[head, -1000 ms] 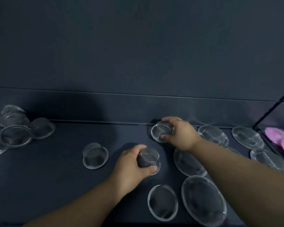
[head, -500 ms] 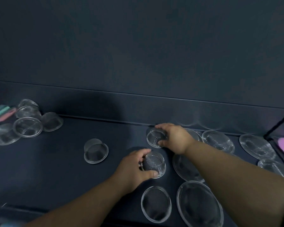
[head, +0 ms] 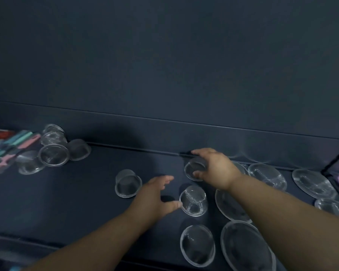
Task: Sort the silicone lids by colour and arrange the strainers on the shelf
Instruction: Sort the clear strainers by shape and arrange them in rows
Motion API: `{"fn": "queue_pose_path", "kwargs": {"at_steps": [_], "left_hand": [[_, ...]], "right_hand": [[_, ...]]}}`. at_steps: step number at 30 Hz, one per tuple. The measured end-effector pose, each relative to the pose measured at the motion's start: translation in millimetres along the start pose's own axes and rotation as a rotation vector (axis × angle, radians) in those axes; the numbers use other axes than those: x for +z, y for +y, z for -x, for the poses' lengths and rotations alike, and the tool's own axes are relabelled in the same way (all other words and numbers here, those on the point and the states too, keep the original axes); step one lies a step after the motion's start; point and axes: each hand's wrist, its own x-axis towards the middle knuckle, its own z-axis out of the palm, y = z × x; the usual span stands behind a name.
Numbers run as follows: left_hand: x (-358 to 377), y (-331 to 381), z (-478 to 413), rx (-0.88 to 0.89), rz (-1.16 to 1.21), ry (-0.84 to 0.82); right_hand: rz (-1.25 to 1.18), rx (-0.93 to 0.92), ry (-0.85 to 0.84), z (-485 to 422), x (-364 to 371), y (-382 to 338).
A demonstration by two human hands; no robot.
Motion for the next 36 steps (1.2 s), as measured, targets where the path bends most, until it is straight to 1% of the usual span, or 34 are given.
{"fn": "queue_pose_path", "kwargs": {"at_steps": [5,9,13,16,17,19,21,24,26,29,32,34,36], "left_hand": [[-59,-21,10,0.095,-0.163,0.139],[-108,-67,18,0.1,-0.255,0.219],[-166,-124,30,0.097,-0.312,0.257],[-213,-167,30,0.1,-0.334,0.327],[-232,-186,30,0.094,-0.339,0.347],[-248,-201,25,0.099,-0.364,0.387],[-264,-219,17,0.098,-0.379,0.381],[-273,-233,0,0.093,-0.453,0.301],[-270,-230,-8,0.079,-0.436,0.251],[-259,-224,-8,0.129,-0.363,0.272],[-246,-225,0,0.278,-0.324,0.271],[-235,-231,4,0.419,-0.362,0.287],[-226,-230,12,0.503,-0.39,0.262]], "right_hand": [[-0.032,-0.068,0.041,2,11,-53],[-0.045,-0.068,-0.004,-2,40,-104],[-0.105,0.019,-0.093,-17,76,-158],[-0.13,0.104,-0.158,-31,101,-193],[-0.125,0.132,-0.162,-39,112,-208],[-0.118,0.176,-0.138,-41,120,-215],[-0.092,0.2,-0.108,-46,130,-228],[-0.07,0.233,-0.071,-45,137,-242],[-0.042,0.261,-0.048,-40,138,-244],[-0.029,0.294,-0.025,-30,136,-244],[-0.061,0.306,-0.006,-20,136,-240],[-0.078,0.309,0.008,-14,137,-238],[-0.096,0.316,0.043,-9,139,-236]]}}
